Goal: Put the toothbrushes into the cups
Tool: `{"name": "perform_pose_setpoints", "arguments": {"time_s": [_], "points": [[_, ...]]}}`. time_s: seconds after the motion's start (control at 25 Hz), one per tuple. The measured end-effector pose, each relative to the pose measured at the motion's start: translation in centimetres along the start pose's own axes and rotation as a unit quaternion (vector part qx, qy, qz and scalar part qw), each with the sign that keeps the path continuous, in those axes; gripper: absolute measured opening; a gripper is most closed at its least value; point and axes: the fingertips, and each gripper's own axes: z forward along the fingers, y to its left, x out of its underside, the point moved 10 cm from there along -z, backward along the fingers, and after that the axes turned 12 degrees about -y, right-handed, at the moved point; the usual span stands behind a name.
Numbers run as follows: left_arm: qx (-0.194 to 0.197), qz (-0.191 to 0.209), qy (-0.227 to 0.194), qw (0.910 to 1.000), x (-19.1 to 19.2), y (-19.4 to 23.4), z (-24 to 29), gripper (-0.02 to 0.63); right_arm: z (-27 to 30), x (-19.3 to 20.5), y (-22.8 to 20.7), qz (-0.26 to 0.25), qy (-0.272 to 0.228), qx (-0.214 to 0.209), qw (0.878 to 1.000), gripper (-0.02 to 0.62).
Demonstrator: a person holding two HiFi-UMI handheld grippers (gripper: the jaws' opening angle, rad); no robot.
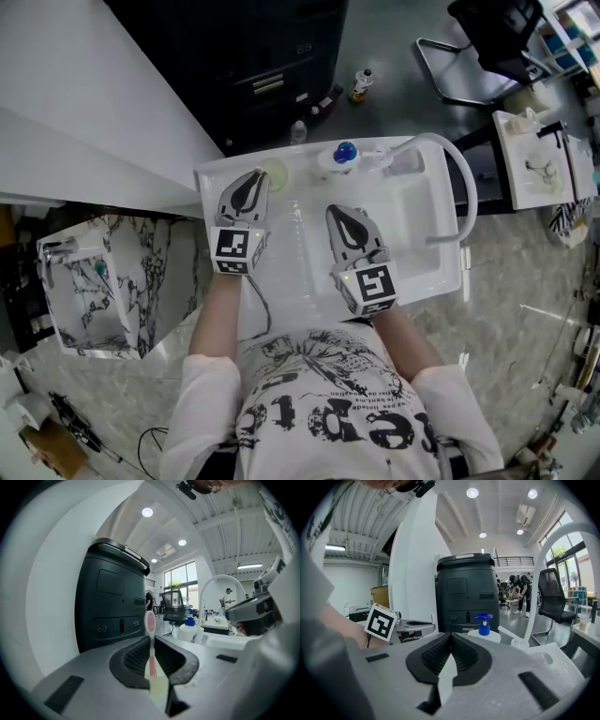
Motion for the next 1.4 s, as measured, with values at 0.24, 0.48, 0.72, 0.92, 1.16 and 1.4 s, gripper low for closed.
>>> {"name": "perform_pose_setpoints", "arguments": {"time_s": [0.24,0.48,0.72,0.92,1.16,1.4], "points": [[-0.028,0.016,0.019,0.9993,0.8,0.5,0.6,0.030,0.0,0.6,-0.1,0.004,0.005,-0.004,1.000,-0.008],[-0.042,-0.003,0.035,0.9985,1.0,1.4,0.7,0.031,0.0,1.4,-0.1,0.003,0.024,-0.003,1.000,-0.008],[-0.046,-0.012,0.022,0.9986,-0.9,1.2,-0.8,0.031,-1.2,-0.3,1.0,-0.011,0.006,-0.003,1.000,-0.008],[-0.048,-0.009,0.007,0.9988,-2.5,0.6,-2.3,0.031,-1.8,-1.6,1.8,-0.012,-0.007,-0.005,1.000,-0.008],[-0.036,0.003,-0.025,0.9990,-4.7,0.0,-3.4,0.029,-0.9,-1.8,1.8,-0.019,-0.024,-0.012,0.999,-0.008],[-0.024,0.045,-0.061,0.9969,-7.9,-1.3,-4.7,0.017,-0.2,-2.4,1.6,-0.026,-0.050,-0.024,0.998,-0.008]]}}
